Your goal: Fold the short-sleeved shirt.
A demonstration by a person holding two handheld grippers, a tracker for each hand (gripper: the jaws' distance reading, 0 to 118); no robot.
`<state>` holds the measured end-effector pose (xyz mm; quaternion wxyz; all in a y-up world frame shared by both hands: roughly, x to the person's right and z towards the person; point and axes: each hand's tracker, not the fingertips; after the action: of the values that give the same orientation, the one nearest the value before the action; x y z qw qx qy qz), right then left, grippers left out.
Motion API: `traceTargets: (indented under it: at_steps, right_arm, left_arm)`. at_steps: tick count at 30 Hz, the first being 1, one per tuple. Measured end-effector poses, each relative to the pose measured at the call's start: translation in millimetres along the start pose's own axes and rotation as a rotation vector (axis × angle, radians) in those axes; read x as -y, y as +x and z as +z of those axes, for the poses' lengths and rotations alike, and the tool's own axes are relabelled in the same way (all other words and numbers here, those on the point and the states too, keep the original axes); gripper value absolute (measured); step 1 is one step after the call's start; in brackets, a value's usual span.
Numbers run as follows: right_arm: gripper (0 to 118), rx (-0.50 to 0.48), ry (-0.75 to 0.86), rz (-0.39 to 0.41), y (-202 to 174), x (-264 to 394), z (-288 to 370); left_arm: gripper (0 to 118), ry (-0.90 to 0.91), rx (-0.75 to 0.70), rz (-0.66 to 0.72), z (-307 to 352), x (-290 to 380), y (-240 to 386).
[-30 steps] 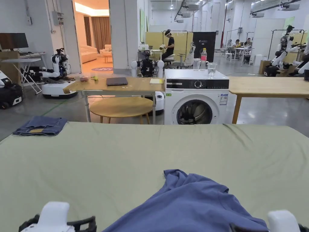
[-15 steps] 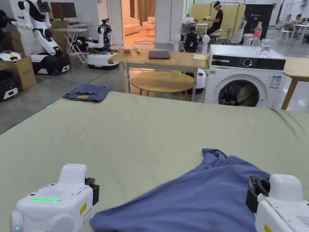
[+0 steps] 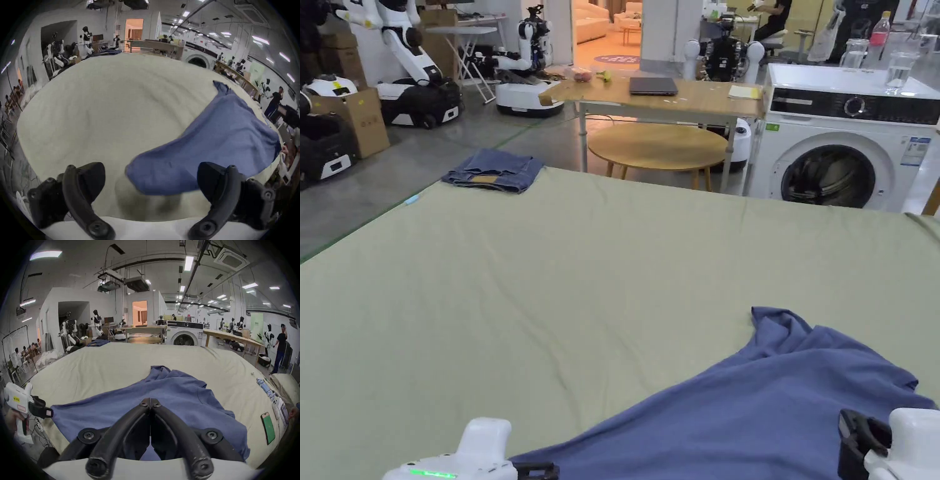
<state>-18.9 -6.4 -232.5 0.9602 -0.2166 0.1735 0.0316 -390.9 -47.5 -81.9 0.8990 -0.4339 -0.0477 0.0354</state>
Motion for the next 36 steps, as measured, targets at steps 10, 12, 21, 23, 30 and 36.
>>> traceTargets:
  at_steps: [10, 12, 21, 23, 30, 36]
  right_arm:
    - [0, -0.003, -0.091, 0.135, 46, -69, -114]
    - [0, 0.007, -0.115, 0.199, 49, -87, -161]
    - [118, -0.129, -0.330, 0.287, 34, -105, -330]
    - [118, -0.157, -0.372, 0.346, 22, -98, -345]
    - [6, -0.299, -0.463, 0.280, -4, -94, -332]
    - [6, -0.230, -0.338, 0.294, 7, -115, -274]
  left_arm:
    - [1, 0.028, -0.011, -0.102, 24, -17, 37]
    - [1, 0.041, 0.010, -0.097, 36, -21, 38]
    - [1, 0.023, -0.012, -0.099, 31, -27, 26]
    - [1, 0.008, -0.014, -0.087, 27, -26, 21]
    - [1, -0.002, -0.025, -0.081, 20, -27, 18]
    - [1, 0.074, -0.058, -0.070, 17, -34, 21]
